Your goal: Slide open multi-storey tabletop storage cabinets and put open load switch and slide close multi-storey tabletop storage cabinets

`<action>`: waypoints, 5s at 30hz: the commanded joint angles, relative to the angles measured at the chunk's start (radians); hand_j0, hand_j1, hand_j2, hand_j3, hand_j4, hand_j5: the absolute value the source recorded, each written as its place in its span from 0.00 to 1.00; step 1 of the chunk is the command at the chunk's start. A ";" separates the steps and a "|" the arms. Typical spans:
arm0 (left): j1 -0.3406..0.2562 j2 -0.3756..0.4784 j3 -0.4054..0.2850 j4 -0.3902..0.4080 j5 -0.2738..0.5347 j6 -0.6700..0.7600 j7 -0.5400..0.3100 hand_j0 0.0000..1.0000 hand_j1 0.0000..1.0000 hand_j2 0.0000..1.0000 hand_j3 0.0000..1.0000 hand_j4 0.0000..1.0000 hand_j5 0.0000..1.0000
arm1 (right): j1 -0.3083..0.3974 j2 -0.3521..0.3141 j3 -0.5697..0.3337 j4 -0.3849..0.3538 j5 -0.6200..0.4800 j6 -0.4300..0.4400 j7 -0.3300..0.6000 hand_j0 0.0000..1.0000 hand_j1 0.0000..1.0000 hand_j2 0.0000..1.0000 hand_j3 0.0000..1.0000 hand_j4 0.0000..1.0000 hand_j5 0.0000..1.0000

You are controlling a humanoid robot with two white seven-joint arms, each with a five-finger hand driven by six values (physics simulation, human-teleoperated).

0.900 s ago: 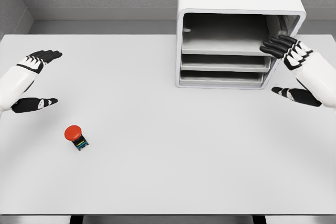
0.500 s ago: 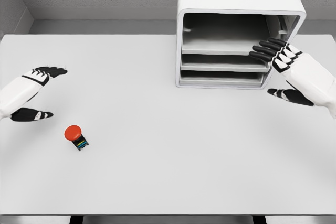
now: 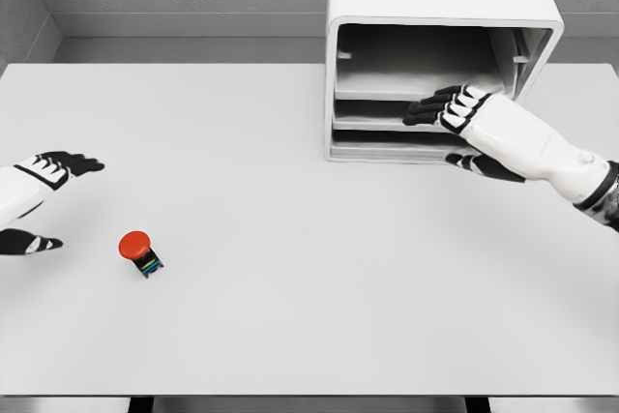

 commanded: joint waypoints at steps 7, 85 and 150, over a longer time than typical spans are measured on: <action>0.074 0.140 -0.033 -0.047 0.132 0.003 0.000 1.00 1.00 1.00 1.00 1.00 1.00 | -0.044 0.074 0.006 0.046 -0.009 0.000 0.078 0.77 0.77 0.77 0.77 0.77 0.77; -0.092 0.106 -0.335 -0.004 0.047 0.003 0.000 0.33 0.33 0.33 0.33 0.33 0.33 | -0.247 0.210 0.102 0.312 -0.006 0.000 0.082 0.77 0.77 0.77 0.77 0.77 0.77; -0.330 -0.128 -0.349 -0.045 0.050 0.003 0.000 0.36 0.36 0.36 0.36 0.36 0.36 | 0.112 -0.012 -0.200 -0.039 -0.089 0.000 0.082 0.80 0.80 0.80 0.80 0.80 0.80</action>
